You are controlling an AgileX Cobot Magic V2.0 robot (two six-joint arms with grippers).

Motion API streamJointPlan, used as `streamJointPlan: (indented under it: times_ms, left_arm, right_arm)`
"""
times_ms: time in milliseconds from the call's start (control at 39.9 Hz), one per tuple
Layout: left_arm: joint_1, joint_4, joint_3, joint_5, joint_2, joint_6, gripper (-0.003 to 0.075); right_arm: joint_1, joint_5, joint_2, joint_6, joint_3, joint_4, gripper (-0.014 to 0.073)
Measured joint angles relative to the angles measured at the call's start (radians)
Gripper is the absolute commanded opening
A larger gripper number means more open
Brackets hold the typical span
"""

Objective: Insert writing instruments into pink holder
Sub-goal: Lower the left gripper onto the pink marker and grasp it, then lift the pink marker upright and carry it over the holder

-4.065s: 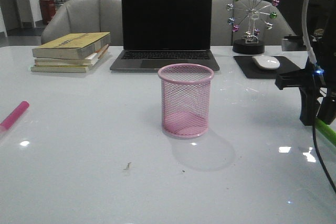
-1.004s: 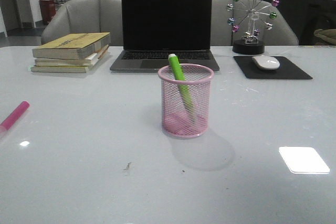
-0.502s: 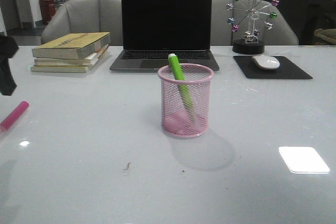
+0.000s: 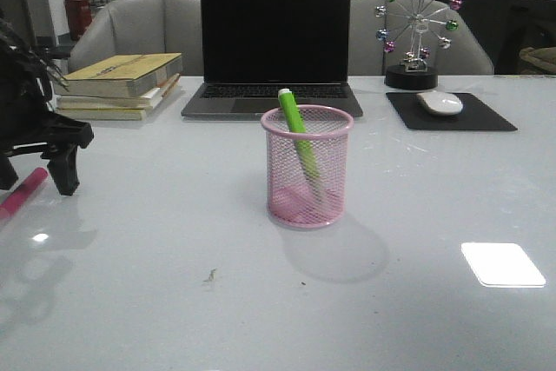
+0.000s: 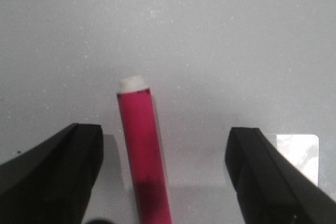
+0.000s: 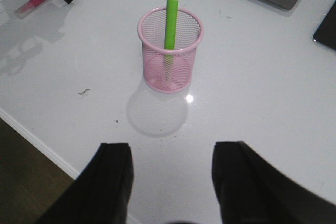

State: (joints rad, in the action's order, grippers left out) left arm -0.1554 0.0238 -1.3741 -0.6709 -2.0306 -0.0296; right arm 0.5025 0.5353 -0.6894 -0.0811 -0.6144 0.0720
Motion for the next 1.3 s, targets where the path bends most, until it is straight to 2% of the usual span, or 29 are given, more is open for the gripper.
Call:
streamJointPlan:
  times_ms: [401,728,903,978,1154,1229,1305]
  left_arm:
    - [0.044,-0.065,-0.026,-0.033,-0.016,0.000,0.0379]
    - [0.058,-0.072,-0.028,-0.043,-0.016,0.000,0.0093]
    - [0.048,-0.072,-0.007,-0.010,0.021,0.000,0.0091]
    - [0.027,-0.071,0.035,0.058,0.085,0.000,0.0091]
    - [-0.074,-0.071,0.220,0.338,0.338,0.000,0.0091]
    - [-0.125,-0.071,0.313,0.477,0.426,0.000,0.0091]
    - [-0.199,-0.071,0.403,0.671,0.508,0.000,0.0091]
  right_arm:
    - [0.000,0.000,0.000,0.000,0.000,0.000,0.0461]
    - [0.000,0.000,0.000,0.000,0.000,0.000,0.0461]
    - [0.000,0.000,0.000,0.000,0.000,0.002,0.0461]
    - [0.000,0.000,0.000,0.000,0.000,0.002,0.0461]
    - [0.000,0.000,0.000,0.000,0.000,0.003,0.0461]
    - [0.000,0.000,0.000,0.000,0.000,0.005,0.0461]
    - [0.000,0.000,0.000,0.000,0.000,0.005,0.0461]
